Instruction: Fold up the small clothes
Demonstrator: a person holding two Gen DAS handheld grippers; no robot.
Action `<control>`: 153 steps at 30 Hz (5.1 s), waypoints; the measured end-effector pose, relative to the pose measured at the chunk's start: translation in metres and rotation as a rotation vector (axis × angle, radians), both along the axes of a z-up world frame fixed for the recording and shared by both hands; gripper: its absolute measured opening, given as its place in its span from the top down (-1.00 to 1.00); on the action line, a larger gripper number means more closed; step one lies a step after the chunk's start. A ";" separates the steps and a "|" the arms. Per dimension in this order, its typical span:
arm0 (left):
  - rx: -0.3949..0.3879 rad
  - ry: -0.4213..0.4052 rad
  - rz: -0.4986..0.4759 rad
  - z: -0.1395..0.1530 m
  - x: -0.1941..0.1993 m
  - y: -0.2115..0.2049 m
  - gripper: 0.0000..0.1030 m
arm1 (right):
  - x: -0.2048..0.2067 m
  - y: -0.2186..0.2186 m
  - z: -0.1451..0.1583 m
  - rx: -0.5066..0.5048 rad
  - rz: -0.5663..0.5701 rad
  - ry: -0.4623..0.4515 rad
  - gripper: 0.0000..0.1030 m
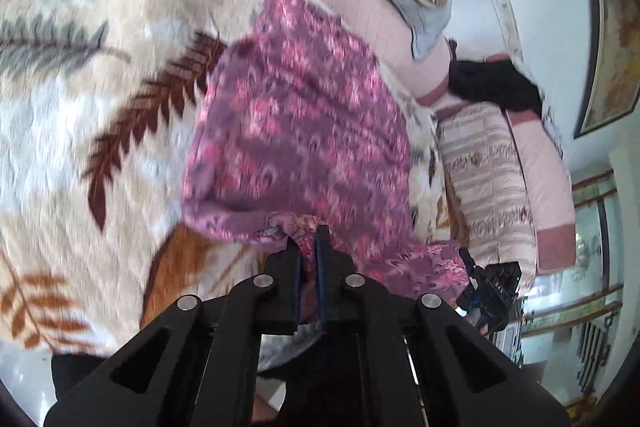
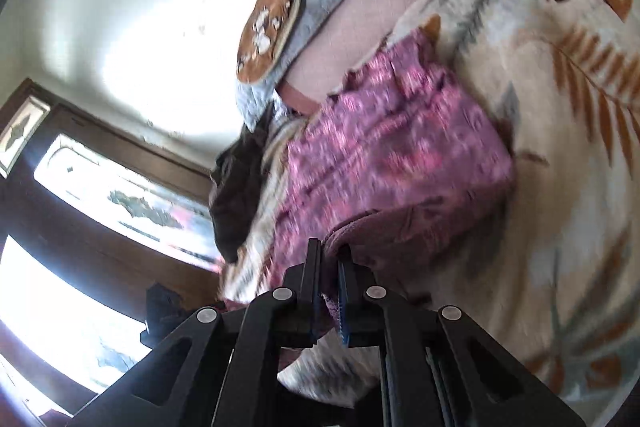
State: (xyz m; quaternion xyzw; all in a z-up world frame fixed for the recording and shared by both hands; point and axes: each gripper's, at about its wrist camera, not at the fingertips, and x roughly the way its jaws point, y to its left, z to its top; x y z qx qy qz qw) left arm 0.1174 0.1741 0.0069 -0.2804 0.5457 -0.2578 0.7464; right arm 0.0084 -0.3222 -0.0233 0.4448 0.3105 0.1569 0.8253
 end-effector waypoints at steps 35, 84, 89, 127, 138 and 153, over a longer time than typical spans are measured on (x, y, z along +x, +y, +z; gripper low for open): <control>0.000 0.145 0.282 -0.040 0.322 -0.039 0.72 | 0.297 -0.102 -0.055 0.208 -0.376 0.253 0.65; 0.704 -0.247 0.149 -0.030 0.286 -0.093 0.39 | 0.304 -0.043 -0.011 -0.586 -0.318 0.113 0.71; 0.682 -0.276 0.109 -0.018 0.263 -0.114 0.37 | 0.288 -0.006 -0.015 -0.573 -0.174 0.107 0.51; 0.418 0.064 0.039 -0.074 0.121 -0.089 -0.19 | 0.139 -0.020 -0.059 -0.342 -0.340 0.327 0.01; 0.357 0.135 0.162 -0.079 0.156 -0.068 0.32 | 0.163 -0.030 -0.020 -0.415 -0.375 0.168 0.90; 0.541 -0.068 0.132 -0.030 0.115 -0.077 0.36 | 0.133 -0.023 -0.013 -0.481 -0.433 0.243 0.63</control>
